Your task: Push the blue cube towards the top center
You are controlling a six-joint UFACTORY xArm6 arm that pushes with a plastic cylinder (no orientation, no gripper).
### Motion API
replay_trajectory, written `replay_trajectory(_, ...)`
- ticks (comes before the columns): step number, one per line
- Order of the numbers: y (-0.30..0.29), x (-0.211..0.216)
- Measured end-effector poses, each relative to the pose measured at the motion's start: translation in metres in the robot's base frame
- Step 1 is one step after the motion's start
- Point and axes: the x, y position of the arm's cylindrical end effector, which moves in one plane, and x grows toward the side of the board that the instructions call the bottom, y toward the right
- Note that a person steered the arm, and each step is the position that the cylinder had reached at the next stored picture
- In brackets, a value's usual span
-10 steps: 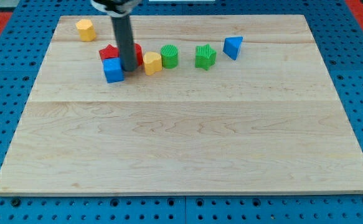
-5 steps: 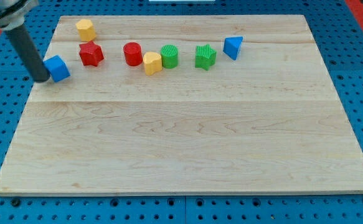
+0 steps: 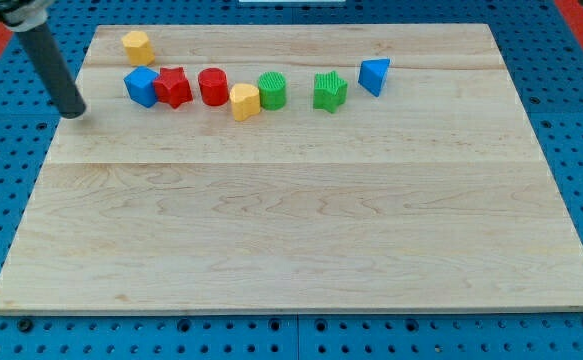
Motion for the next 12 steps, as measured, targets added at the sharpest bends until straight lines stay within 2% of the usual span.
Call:
replay_trajectory(1, 0.03, -0.051)
replay_trajectory(2, 0.066, -0.083)
replay_trajectory(3, 0.015, -0.086)
replay_trajectory(4, -0.005, -0.042)
replay_trajectory(5, 0.032, -0.03)
replay_trajectory(6, 0.084, -0.043)
replay_trajectory(7, 0.093, -0.118)
replay_trajectory(8, 0.106, -0.109)
replay_trajectory(9, 0.137, -0.118)
replay_trajectory(11, 0.123, -0.149)
replay_trajectory(12, 0.168, -0.146)
